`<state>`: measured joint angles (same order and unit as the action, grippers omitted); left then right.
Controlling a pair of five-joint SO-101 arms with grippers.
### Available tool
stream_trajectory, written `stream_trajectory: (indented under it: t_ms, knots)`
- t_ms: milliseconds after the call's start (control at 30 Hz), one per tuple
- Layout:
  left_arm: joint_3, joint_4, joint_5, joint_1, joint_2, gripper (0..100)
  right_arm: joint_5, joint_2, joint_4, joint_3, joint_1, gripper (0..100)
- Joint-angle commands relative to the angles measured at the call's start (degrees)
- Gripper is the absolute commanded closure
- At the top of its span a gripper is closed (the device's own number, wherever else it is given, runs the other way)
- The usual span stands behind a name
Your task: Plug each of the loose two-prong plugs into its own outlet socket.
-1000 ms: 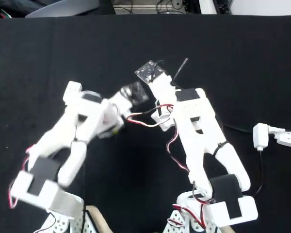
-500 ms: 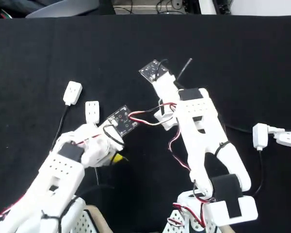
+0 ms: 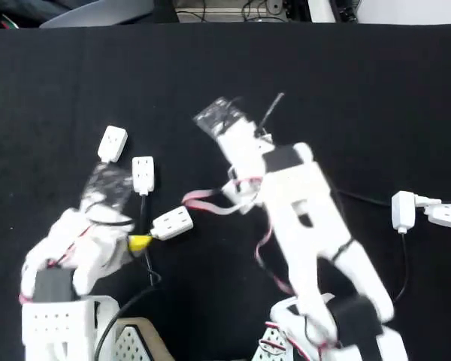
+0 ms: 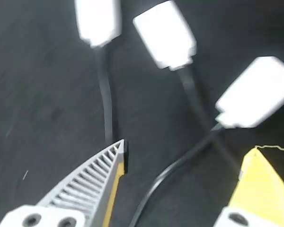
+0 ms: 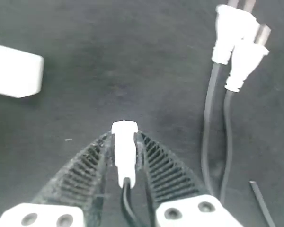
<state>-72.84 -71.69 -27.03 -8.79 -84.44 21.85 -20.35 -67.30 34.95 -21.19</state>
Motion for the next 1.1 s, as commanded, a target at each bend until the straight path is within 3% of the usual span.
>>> stream_trajectory:
  t_ms: [0,67,200,367,567,1067]
  knots:
    - [-4.88,-4.04,1.49,-13.14,-16.09,63,-4.40,-6.99,-0.62,0.92,-6.68,98.7]
    - [-8.75,-3.78,1.49,-17.10,-21.10,63,-5.89,-7.52,-0.62,1.10,-8.97,98.7]
    - [-13.76,1.67,1.58,-22.20,-17.93,63,-6.33,-4.97,0.88,1.01,-14.86,98.7]
    - [-17.98,6.51,1.41,-28.79,-17.85,63,-14.07,0.57,6.51,0.84,-21.36,98.6]
    - [-20.18,6.59,-0.09,-27.38,-17.93,63,-17.41,6.46,9.58,-0.57,-23.74,98.6]
    - [-21.41,7.12,-2.37,-25.01,-17.93,63,-20.31,13.76,5.10,-9.63,-16.70,98.7]
